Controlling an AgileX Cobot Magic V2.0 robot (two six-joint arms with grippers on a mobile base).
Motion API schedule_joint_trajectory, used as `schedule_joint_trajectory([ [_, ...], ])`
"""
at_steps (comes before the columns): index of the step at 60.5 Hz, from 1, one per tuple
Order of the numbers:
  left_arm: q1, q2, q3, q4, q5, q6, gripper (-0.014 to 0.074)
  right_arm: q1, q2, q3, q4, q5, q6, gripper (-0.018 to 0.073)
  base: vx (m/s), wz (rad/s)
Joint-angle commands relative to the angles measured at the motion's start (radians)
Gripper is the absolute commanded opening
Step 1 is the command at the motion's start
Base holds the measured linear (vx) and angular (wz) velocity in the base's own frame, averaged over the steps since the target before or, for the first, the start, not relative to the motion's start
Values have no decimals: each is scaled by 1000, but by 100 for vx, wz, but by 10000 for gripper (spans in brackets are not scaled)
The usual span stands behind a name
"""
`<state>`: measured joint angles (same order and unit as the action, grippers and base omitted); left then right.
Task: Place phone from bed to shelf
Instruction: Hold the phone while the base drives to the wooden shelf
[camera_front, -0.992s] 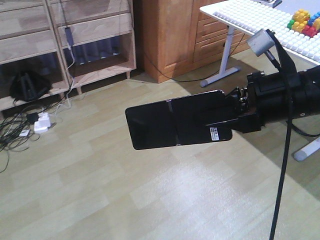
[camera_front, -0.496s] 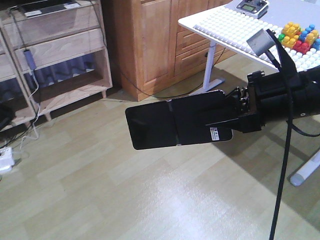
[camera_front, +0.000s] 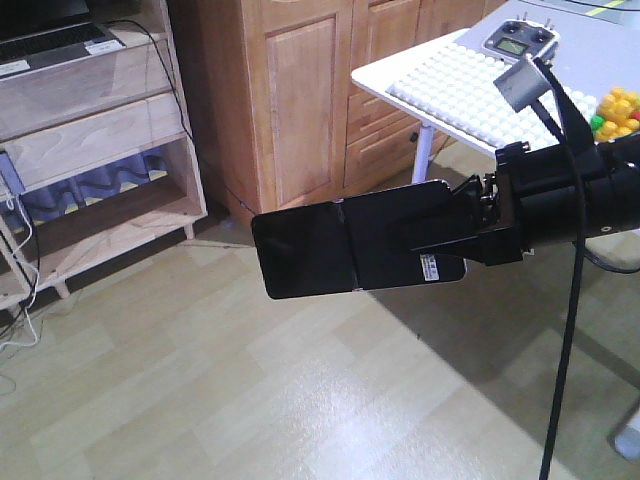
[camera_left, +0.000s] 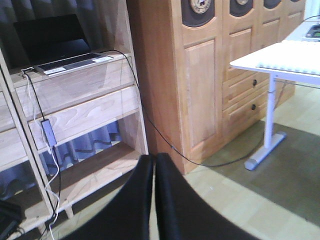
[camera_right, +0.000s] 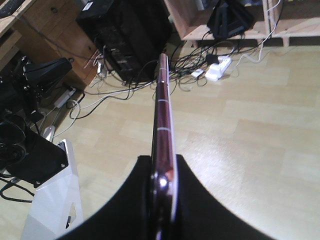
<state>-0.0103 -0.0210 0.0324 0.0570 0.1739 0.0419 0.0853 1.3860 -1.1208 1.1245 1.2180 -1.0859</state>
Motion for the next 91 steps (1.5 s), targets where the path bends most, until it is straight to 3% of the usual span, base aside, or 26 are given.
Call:
schedule_joint_trajectory([
  [1, -2, -4, -26, -7, -72, -3, 1, 0, -35, -29, 89, 71, -2, -1, 49, 9],
  [51, -2, -4, -26, -7, -66, -3, 1, 0, -35, -29, 88, 71, -2, -1, 49, 15],
  [91, -2, -4, -26, -7, -66, -3, 1, 0, -35, -29, 88, 71, -2, -1, 43, 44],
])
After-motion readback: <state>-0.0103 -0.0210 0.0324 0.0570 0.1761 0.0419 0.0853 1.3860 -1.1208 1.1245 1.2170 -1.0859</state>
